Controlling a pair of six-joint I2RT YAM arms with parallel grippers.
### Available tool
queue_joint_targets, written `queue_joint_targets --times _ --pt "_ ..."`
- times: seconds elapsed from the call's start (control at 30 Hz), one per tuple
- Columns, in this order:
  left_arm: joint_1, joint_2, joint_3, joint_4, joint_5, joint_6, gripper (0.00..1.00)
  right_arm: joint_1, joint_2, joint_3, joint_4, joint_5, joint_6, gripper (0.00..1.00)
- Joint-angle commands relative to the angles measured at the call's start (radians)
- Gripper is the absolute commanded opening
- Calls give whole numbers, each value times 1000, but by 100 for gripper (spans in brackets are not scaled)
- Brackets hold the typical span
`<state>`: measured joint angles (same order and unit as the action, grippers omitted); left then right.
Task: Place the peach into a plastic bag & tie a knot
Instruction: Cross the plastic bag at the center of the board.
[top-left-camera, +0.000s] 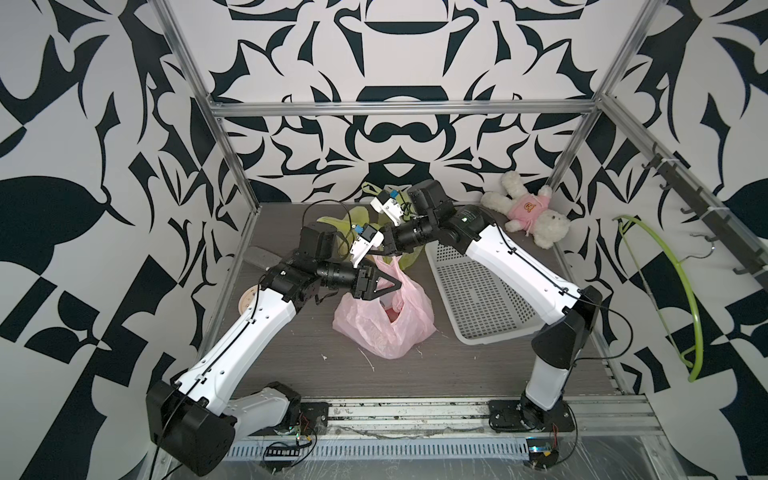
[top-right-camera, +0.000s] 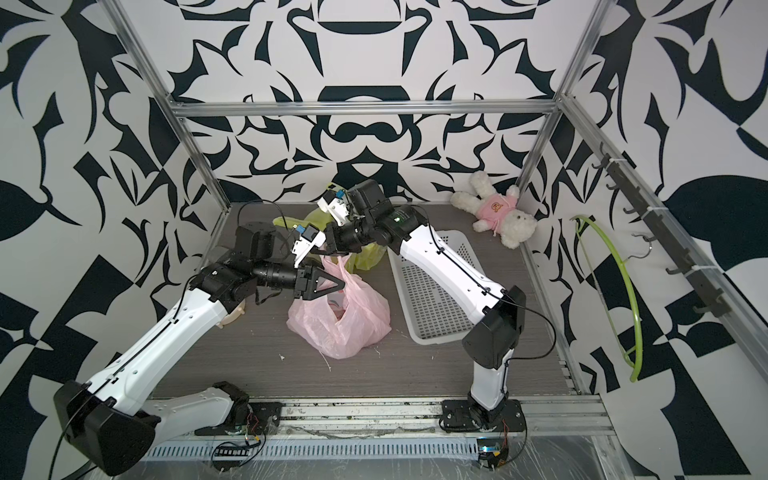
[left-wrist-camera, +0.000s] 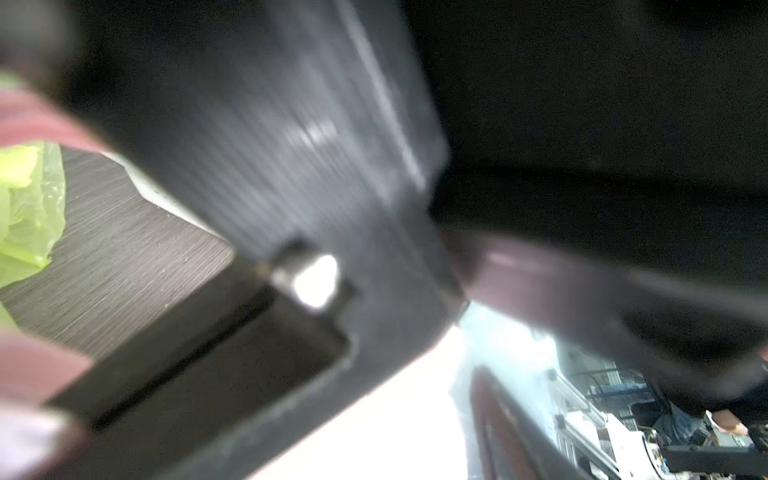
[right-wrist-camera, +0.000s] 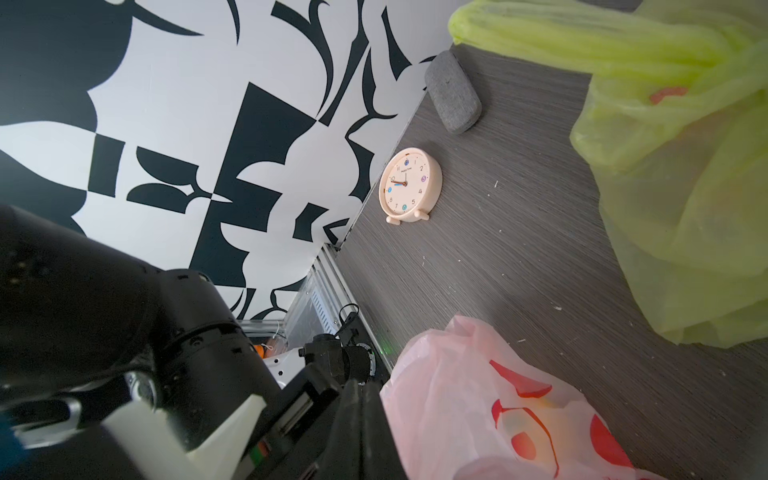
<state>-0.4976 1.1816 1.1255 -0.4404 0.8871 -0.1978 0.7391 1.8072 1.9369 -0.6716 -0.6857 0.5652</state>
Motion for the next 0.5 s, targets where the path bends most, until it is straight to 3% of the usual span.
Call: queue_joint_targets --times 0.0,0.2,0.47 --pt "-2 5 -12 90 20 -40 60 27 -52 -27 86 56 53 0" --pt "-2 24 -24 184 44 -102 56 40 -68 -108 167 96 116 0" --pt "-2 26 -51 228 9 -134 42 46 -120 -186 245 141 174 0"
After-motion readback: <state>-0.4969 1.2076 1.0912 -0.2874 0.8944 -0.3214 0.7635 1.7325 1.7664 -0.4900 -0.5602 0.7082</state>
